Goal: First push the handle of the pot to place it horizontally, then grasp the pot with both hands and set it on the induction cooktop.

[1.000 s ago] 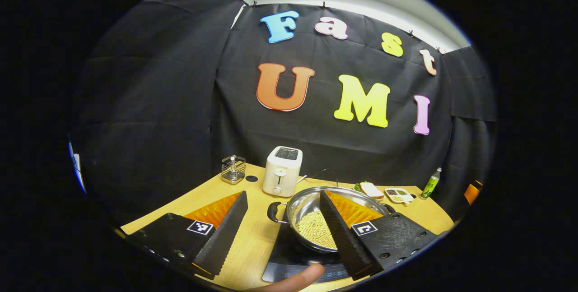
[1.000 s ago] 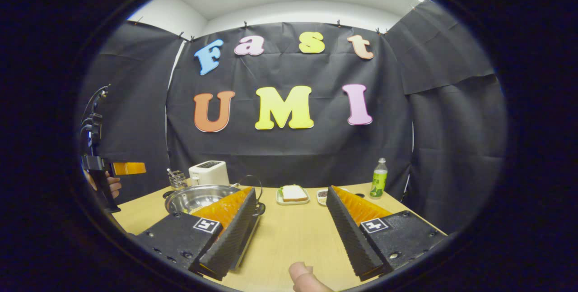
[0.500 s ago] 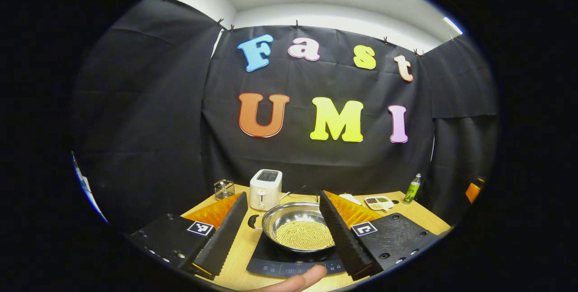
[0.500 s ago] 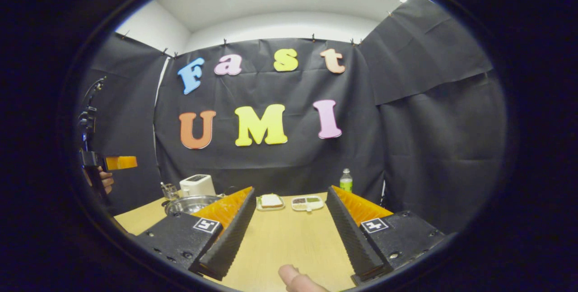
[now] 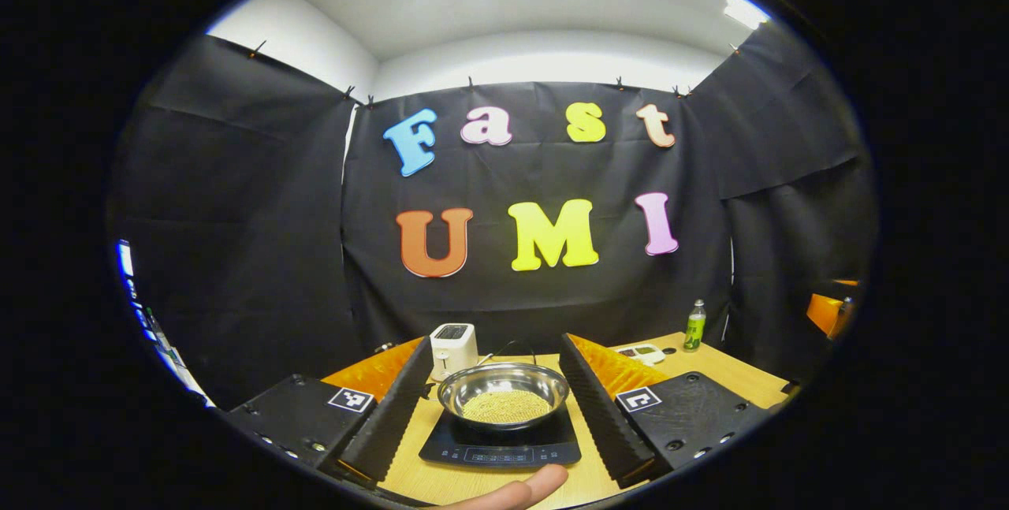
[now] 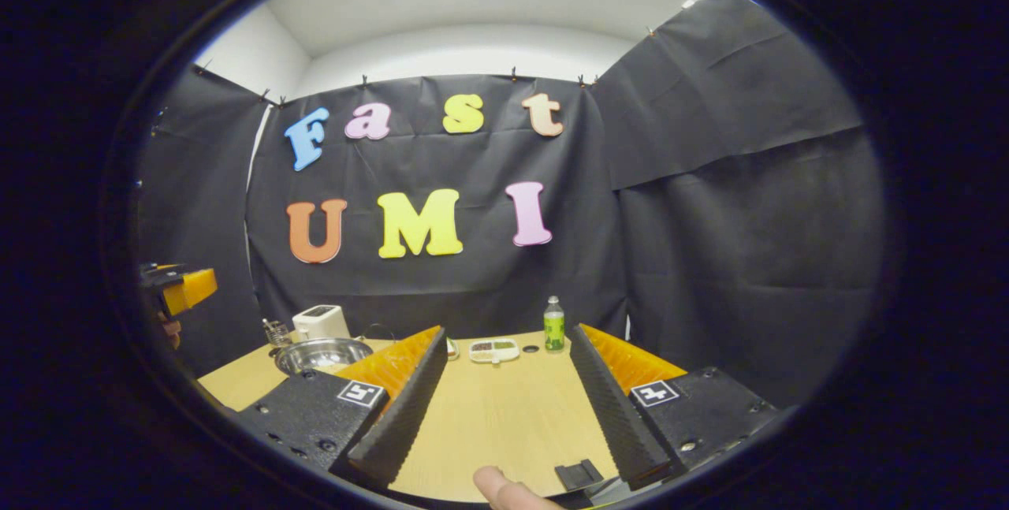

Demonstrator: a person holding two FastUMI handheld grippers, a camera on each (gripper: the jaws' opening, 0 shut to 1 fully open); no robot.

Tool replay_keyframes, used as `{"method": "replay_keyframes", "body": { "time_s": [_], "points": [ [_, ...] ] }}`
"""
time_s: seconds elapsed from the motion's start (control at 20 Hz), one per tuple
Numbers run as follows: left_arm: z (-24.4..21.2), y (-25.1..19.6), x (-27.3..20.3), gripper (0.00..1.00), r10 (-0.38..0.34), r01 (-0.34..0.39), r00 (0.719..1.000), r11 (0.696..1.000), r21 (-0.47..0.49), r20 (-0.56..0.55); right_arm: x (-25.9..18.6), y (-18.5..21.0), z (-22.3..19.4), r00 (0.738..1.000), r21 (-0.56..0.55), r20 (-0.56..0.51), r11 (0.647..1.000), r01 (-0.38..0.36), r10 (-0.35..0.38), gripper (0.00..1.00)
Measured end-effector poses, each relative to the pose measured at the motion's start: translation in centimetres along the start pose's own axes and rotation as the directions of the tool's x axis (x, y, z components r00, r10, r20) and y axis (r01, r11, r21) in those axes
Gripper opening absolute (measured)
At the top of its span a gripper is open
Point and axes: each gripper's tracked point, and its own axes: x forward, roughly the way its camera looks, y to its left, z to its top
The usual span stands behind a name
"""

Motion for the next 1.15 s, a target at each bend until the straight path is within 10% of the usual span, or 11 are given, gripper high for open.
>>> {"method": "replay_keyframes", "body": {
  "time_s": [1.15],
  "points": [
    [-1.5, -2.6, -3.9, 0.96, -0.126, 0.125, 0.992, 0.991, -0.045, -0.030, -2.9, -1.0, 1.2, 0.998, 0.025, 0.054, 0.999, -0.046, 0.044, 0.96]
  ]
}}
